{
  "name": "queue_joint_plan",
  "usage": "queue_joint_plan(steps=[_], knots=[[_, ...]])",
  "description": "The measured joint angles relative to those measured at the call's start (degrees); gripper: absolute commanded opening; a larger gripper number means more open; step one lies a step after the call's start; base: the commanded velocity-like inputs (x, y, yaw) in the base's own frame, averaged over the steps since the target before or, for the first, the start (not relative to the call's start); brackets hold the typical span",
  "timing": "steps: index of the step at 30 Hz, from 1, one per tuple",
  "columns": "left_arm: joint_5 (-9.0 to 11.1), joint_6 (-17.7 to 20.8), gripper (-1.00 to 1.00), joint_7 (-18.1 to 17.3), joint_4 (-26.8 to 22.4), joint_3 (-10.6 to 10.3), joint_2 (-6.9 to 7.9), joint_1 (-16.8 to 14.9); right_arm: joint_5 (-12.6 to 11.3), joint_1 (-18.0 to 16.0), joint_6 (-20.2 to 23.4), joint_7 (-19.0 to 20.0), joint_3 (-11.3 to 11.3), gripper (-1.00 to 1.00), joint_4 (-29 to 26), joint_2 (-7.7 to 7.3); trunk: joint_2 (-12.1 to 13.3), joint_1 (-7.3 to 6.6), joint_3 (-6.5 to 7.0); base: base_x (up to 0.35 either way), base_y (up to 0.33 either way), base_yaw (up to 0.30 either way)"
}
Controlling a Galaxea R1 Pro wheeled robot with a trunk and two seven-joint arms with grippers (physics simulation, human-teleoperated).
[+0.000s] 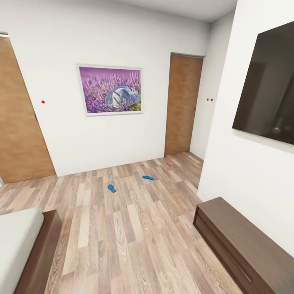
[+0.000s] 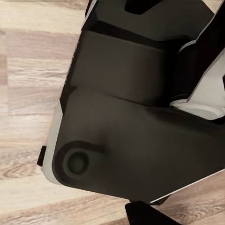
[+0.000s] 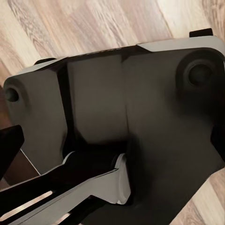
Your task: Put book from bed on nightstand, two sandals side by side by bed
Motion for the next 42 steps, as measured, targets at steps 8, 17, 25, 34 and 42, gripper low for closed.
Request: queue_joint_plan(steps=[8, 17, 25, 34, 42], knots=[[0.03, 0.0, 1.0, 0.0, 0.0, 0.03, -0.07, 0.0, 0.0, 0.0, -0.08, -0.03, 0.2, 1.0, -0.01, 0.08, 0.0, 0.0, 0.0, 0.208, 0.0, 0.0], [-0.01, -0.01, 1.0, 0.0, 0.0, 0.09, -0.08, 0.0, 0.0, 0.0, -0.09, -0.06, 0.2, 1.0, -0.02, 0.1, 0.0, 0.0, 0.0, 0.201, 0.0, 0.0], [0.02, -0.01, 1.0, 0.0, 0.0, 0.11, -0.08, 0.0, -0.03, 0.0, -0.1, -0.02, 0.2, 1.0, -0.01, 0.1, 0.0, 0.0, 0.0, 0.187, 0.0, 0.001], [0.04, -0.04, 1.0, 0.0, -0.01, 0.13, -0.08, 0.0, -0.19, 0.0, -0.09, -0.08, 0.12, 1.0, 0.0, 0.13, 0.0, 0.0, 0.0, 0.169, 0.0, 0.056], [0.04, -0.06, 1.0, 0.01, -0.02, 0.17, 0.08, 0.01, -0.36, -0.01, -0.09, -0.02, 0.16, 1.0, -0.01, 0.16, 0.0, 0.01, 0.0, 0.161, 0.0, 0.166]])
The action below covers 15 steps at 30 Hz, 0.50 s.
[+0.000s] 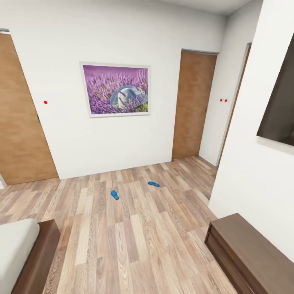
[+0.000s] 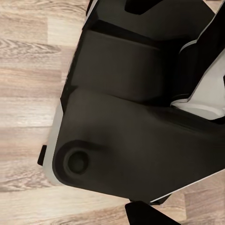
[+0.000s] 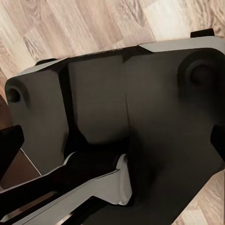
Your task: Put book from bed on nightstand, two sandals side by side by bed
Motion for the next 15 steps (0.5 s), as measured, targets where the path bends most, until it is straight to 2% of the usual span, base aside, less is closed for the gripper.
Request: queue_joint_plan(steps=[15], knots=[[-0.08, -0.02, 1.0, 0.0, 0.0, 0.06, 0.31, 0.0, -0.08, 0.0, -0.08, -0.02, 0.09, 1.0, -0.07, 0.01, 0.0, 0.0, 0.0, 0.157, 0.0, 0.222]])
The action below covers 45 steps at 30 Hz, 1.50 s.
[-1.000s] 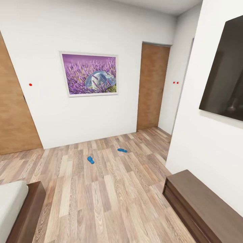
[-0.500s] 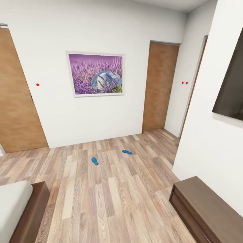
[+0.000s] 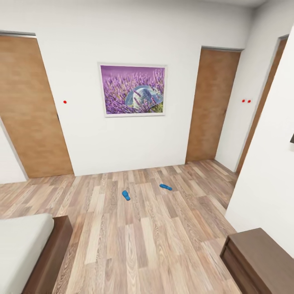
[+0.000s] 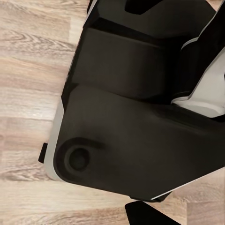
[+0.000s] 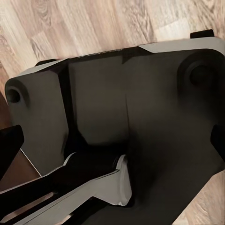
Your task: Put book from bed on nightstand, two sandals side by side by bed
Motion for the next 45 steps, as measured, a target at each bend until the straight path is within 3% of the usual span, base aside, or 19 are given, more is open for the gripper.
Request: queue_joint_plan(steps=[28, 45], knots=[[-0.01, 0.0, 1.0, 0.0, 0.0, 0.0, -0.1, 0.0, 0.08, 0.0, -0.01, 0.02, -0.05, 1.0, -0.01, -0.07, 0.0, 0.0, 0.0, 0.156, 0.0, 0.192], [-0.01, 0.0, 1.0, 0.07, 0.02, 0.02, -0.22, -0.01, 0.17, 0.01, 0.0, -0.04, -0.06, 1.0, -0.02, -0.07, 0.0, 0.0, 0.0, 0.154, 0.0, 0.038]])
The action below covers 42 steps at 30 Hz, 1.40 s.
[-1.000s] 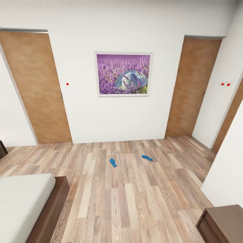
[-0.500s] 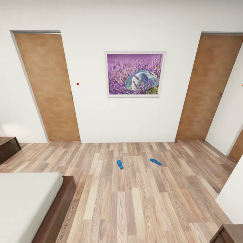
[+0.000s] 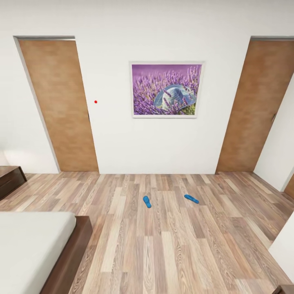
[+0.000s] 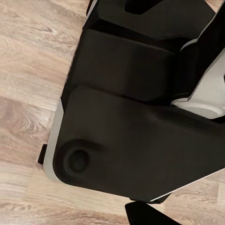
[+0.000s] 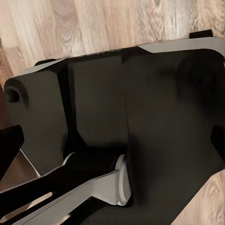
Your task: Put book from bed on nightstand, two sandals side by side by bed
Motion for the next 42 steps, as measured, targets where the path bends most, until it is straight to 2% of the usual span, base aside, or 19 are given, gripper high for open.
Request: queue_joint_plan(steps=[42], knots=[[0.0, -0.68, 1.0, 0.02, 0.0, -0.02, -0.25, 0.0, -0.01, 0.0, -0.01, 0.0, -0.09, 1.0, -0.08, -0.25, 0.0, 0.0, 0.0, 0.155, 0.0, 0.0]])
